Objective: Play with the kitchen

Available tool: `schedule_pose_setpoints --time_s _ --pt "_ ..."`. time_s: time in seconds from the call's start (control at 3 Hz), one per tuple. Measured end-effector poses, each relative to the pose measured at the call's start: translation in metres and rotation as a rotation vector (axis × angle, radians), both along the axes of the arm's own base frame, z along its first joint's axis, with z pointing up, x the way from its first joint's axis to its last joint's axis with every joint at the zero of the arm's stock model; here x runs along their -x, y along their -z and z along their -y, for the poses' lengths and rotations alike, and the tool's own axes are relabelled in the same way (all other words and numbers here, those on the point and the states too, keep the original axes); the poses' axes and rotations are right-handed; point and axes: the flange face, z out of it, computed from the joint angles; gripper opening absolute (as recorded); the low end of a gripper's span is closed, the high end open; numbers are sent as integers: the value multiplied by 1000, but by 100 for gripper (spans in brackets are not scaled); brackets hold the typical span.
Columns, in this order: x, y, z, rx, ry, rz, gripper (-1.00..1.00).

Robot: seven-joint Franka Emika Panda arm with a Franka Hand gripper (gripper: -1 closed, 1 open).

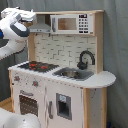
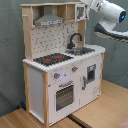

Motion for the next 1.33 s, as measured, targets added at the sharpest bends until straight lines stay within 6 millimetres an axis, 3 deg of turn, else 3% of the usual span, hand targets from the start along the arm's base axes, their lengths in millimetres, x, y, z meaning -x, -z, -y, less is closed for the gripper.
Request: schedule_pose_setpoints --time_s 1.33 --pt "-4 19 -27 -242 42 11 100"
